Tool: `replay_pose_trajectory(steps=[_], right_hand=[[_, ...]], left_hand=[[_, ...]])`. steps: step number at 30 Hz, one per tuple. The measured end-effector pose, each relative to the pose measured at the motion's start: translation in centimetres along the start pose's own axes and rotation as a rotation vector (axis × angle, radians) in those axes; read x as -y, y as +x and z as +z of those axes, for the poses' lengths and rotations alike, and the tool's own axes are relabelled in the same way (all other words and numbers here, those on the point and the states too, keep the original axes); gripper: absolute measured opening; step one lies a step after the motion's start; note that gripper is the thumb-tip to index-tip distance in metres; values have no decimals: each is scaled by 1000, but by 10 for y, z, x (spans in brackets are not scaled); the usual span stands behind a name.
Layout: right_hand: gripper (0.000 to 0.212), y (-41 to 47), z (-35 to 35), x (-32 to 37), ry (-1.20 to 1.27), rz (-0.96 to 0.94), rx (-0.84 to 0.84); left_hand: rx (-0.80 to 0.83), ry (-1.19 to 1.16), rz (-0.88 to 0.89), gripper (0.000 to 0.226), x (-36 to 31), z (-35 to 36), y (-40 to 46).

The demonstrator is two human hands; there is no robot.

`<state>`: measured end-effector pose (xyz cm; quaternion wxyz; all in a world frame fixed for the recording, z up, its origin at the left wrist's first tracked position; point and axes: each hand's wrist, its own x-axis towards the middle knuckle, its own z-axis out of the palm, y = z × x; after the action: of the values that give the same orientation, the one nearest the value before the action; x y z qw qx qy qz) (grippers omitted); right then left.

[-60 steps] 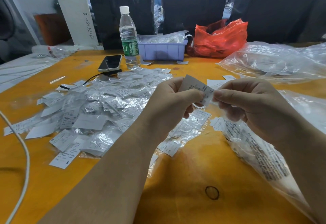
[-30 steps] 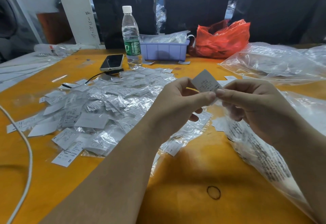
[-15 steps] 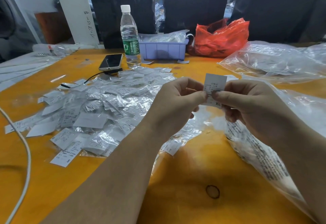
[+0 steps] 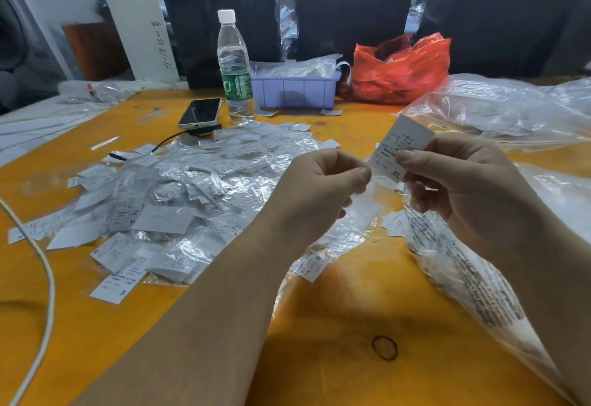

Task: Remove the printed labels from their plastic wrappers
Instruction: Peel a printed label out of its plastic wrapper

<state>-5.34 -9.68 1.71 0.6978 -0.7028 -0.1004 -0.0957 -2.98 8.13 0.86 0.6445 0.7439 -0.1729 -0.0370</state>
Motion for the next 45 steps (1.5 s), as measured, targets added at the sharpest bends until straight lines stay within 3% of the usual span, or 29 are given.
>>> replay_pose_trajectory(steps=[7,14,23,33,40,45], right_hand=[[15,2,-4,3,61,48,70],[30,1,-3,3,62,84,153],[17,2,-4,5,138,75,87],[13,3,-7,4,159,81,178],[24,4,-9,1,-54,70,89],[20,4,-9,2,30,34,29]], left_hand=[[-24,-77,-24,10,-2,-1,1],[26,-154,-36,11,-3,-2,2],[38,-188,-20,5,-2,-3,1],[68,-246,-27,4,-5,-3,0],[29,-233,-19,13,-5,-2,0],[-36,-246,-9,16,-4,-3,0]])
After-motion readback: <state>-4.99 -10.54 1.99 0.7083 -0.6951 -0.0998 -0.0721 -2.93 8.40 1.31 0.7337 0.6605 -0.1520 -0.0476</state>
